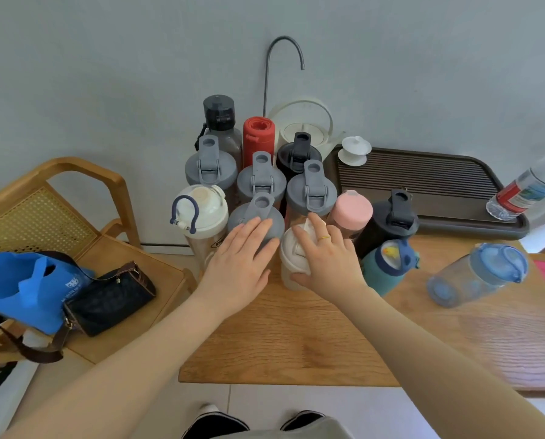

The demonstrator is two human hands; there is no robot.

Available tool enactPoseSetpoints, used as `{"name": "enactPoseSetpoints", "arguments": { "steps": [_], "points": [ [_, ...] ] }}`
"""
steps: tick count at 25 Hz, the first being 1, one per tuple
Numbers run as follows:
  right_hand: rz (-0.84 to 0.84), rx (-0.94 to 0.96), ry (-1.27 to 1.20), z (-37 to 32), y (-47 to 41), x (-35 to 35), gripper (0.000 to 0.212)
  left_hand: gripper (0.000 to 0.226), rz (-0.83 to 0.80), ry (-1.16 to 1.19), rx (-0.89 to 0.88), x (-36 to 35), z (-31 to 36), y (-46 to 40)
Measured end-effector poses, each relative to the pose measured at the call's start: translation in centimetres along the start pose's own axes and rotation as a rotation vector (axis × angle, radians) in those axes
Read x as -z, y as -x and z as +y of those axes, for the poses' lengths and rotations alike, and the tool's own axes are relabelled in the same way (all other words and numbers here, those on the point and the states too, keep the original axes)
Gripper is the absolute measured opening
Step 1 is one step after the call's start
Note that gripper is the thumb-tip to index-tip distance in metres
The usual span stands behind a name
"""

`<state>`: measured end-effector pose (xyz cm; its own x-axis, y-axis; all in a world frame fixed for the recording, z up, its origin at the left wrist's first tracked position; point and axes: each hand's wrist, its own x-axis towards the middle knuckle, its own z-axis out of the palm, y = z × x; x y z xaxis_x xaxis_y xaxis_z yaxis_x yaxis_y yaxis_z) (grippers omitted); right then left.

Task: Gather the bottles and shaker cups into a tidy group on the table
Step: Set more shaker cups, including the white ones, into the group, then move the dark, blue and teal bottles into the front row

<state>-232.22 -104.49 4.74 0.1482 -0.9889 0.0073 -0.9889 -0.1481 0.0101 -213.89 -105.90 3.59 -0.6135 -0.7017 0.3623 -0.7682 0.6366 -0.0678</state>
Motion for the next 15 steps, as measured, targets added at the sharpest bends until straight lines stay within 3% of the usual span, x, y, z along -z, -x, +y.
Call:
{"name": "enactPoseSetpoints", "arguments": {
  "steps": [4,8,12,15],
  "points": [
    [0.117,0.033,-0.111,1.2,1.1,-0.7,0.093,0.044,0.049,0.036,0.05,0.2,0.9,-0.5],
    [0.293,0.051,-0.26,4.7,2.8,0.6,0.068,0.035,0.096,0.127,-0.003,1.0,2.9,-2.0],
    [0.531,-0.148,-0.306,11.8,6.2,1.8,0.048,0.037,0.112,0.285,-0.11,0.9,7.2,-5.1],
    [0.603,-0.423,-0.316,17.6,9.2,2.3,0.05,0.042,0.096,0.365,-0.168,0.4,10.6,-8.5]
  ]
}}
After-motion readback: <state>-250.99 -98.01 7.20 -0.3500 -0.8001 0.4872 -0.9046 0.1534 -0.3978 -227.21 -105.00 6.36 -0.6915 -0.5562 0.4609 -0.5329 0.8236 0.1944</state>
